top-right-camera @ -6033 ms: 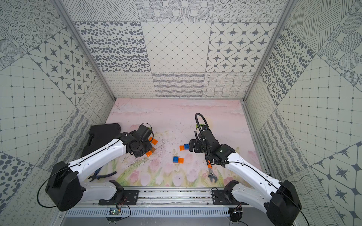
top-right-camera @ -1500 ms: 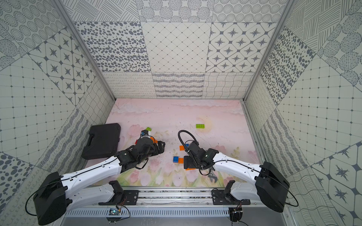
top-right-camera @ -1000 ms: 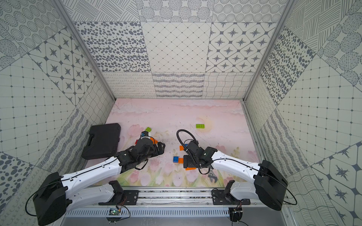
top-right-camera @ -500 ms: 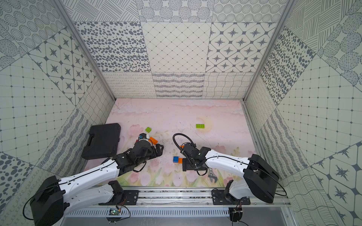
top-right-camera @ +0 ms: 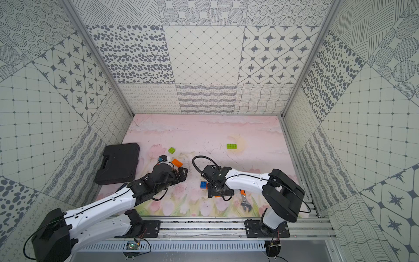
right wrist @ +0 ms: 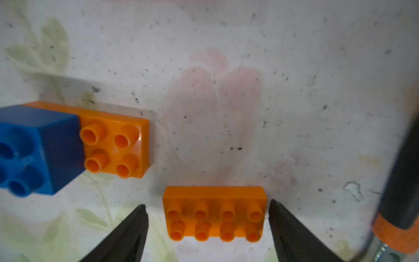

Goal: Assemble the number 5 with lego
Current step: Pick up the lego brick from the center of the board.

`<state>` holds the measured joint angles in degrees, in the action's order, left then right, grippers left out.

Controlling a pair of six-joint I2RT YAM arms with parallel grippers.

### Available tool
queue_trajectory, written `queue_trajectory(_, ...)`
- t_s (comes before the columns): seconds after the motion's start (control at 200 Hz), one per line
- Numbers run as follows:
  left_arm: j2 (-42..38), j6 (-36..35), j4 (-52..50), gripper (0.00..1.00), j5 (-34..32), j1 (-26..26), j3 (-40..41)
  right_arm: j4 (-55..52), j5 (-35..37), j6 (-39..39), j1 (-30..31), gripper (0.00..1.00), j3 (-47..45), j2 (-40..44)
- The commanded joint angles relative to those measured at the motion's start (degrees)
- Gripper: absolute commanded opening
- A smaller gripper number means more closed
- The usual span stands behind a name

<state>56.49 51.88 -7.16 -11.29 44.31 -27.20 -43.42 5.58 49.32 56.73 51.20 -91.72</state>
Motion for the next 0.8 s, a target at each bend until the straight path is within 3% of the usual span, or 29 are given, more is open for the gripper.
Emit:
queue_trajectory(0.0, -0.31, -1.23, -1.19, 0.99, -0.39, -0.32, -0.25, -1.31, -0.04, -0.44, 0.31, 0.85, 1.28, -2.19)
queue_trajectory(0.24, -0.28, -1.03, -1.20, 0.99, -0.98, -0.59, 0.31, 1.75, -3.97, 0.53, 0.12, 0.71, -0.78, -4.40)
queue_trajectory(0.435, -0.68, -1.99, -3.02, 0.99, -1.54, -0.81, -0.45, -0.62, -3.08, 0.55, 0.00, 0.59, 0.38, -2.37)
queue_trajectory(0.63, 0.45, -2.69, -3.67, 0.99, -0.35, -1.07, -1.26, -6.78, -0.24, 1.16, 0.04, 0.59, 4.09, 3.89)
queue_trajectory(0.791, 0.89, -1.77, -3.58, 0.99, 0.64, -2.48, -0.59, -4.73, -1.30, 2.39, 0.07, 0.59, 6.71, 6.69)
